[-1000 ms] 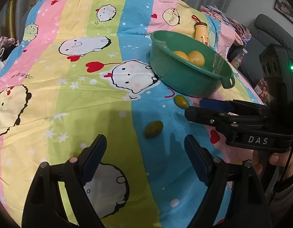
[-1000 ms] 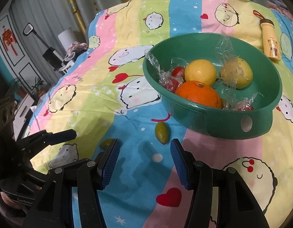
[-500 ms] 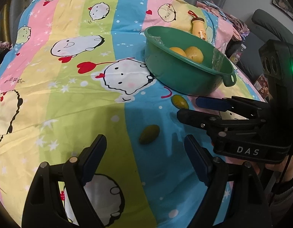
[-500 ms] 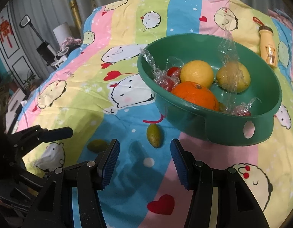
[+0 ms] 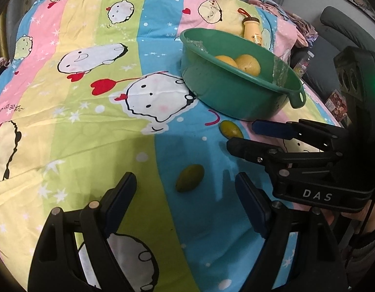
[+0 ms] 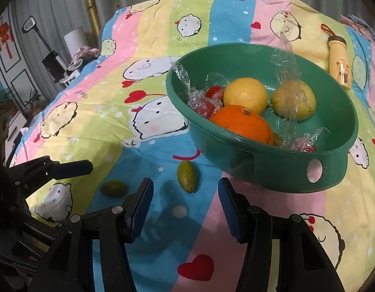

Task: Organize fruits
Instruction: 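Lower the left tool toward one green fruit while the right tool approaches the other, then close the left tool on a green fruit while the right tool grasps the other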

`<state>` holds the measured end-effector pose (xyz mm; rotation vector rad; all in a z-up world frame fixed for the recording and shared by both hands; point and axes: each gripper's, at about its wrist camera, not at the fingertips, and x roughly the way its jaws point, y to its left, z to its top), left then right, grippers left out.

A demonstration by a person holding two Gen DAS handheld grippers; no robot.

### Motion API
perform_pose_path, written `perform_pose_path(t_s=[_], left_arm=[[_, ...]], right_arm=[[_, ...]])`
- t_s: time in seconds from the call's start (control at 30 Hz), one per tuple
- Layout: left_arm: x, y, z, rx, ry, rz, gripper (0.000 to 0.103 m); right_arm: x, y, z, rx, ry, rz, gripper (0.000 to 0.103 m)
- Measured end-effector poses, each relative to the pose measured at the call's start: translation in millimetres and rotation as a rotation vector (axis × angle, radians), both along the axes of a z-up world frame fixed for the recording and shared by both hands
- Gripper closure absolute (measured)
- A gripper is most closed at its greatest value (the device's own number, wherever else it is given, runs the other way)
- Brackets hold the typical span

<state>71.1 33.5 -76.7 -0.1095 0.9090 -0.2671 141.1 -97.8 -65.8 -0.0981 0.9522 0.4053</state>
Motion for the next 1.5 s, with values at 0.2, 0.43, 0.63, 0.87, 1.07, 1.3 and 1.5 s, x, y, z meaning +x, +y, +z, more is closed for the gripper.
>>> perform_pose_path(t_s=[0.2, 0.43, 0.63, 0.87, 1.07, 1.3, 1.5], left_arm=[[1.3, -1.0, -2.2, -0.006, 0.0, -0.005, 0.026], [3.6, -1.0, -2.4, -0.019, -0.007, -0.015, 0.039], [4.5, -0.3, -3.2, -0.014, -0.009, -0.014, 0.051], [5.0, -1.0, -3.6, 0.0, -0.009, -0.021, 0.059], [6.2, 2.7, -5.8, -0.019, -0.002, -0.023, 0.077], [5.8, 4.2, -5.7, -0.032, -0.001, -0.017, 0.08], [5.8, 5.5, -5.6, -0.035, 0.001, -0.014, 0.083]], right_arm=[[2.3, 1.4, -3.5, -0.002, 0.007, 0.0, 0.047], [4.6, 2.5, -2.7, -0.01, -0.003, -0.006, 0.047], [7.0, 8.3, -4.5, -0.025, -0.006, 0.001, 0.047], [10.5, 11.9, -7.5, -0.026, 0.003, 0.009, 0.047], [13.3, 11.9, -9.9, -0.019, 0.014, 0.009, 0.05], [14.9, 13.9, -9.8, -0.029, 0.01, 0.018, 0.062], [16.8, 14.2, -10.9, -0.025, 0.01, 0.03, 0.07]])
